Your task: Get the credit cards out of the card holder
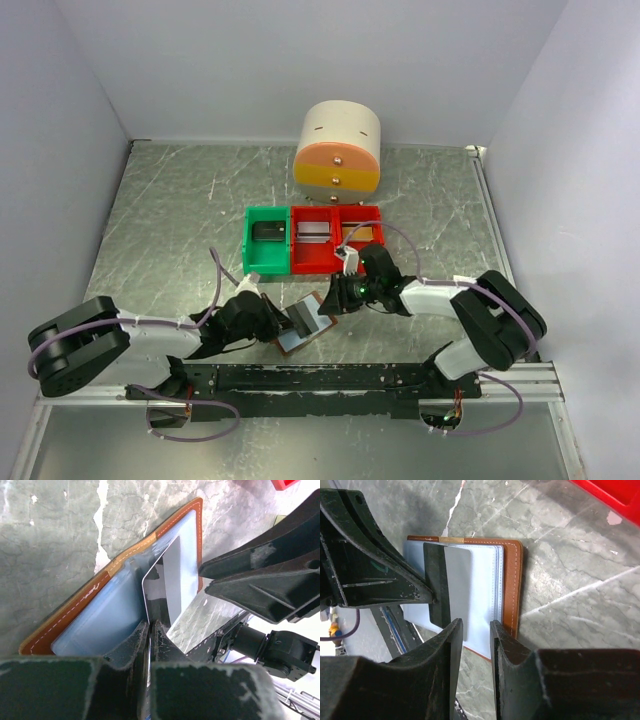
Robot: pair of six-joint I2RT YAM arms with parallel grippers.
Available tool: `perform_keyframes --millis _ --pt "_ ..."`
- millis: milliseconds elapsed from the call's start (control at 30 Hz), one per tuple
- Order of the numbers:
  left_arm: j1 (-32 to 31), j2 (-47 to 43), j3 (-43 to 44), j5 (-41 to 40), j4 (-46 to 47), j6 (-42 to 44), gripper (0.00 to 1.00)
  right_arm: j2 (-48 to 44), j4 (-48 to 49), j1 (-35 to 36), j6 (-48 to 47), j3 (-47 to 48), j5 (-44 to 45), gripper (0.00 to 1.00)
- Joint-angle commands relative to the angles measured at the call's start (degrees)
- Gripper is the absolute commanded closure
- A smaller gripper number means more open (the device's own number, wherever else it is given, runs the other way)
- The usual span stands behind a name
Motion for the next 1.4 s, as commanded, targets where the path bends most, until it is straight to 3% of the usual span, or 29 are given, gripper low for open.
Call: perform_keyframes --millis 0,233,533,733,1033,1367 --pt "-0.2 0.2 0.8 -1.6 -5.8 3.2 0.89 -5.1 -4.0 0.0 -0.3 -0.3 3.5 0.71" --pt "-0.2 1.8 2.5 -0.8 -6.0 4.2 0.89 -10.1 -0.3 0.8 2.9 -0.7 2.4 0.7" --pt "-0.2 3.0 2.9 -0.5 -5.2 4.0 0.88 2.7 4.3 1.6 2.3 0.1 -2.8 0.68" --pt "-0.2 2.4 2.9 -0.8 -5.7 4.0 0.82 4.9 0.9 1.6 -0.3 0.2 -1.1 0.68" --pt "-0.2 4.4 0.1 -0.6 4.1 0.0 0.64 6.0 0.7 1.6 -0.6 0.4 -0.9 0.68" --pt "-0.2 8.3 -4.1 -2.5 11.7 -6.6 0.63 6.0 0.5 1.5 -0.5 0.3 -0.7 0.68"
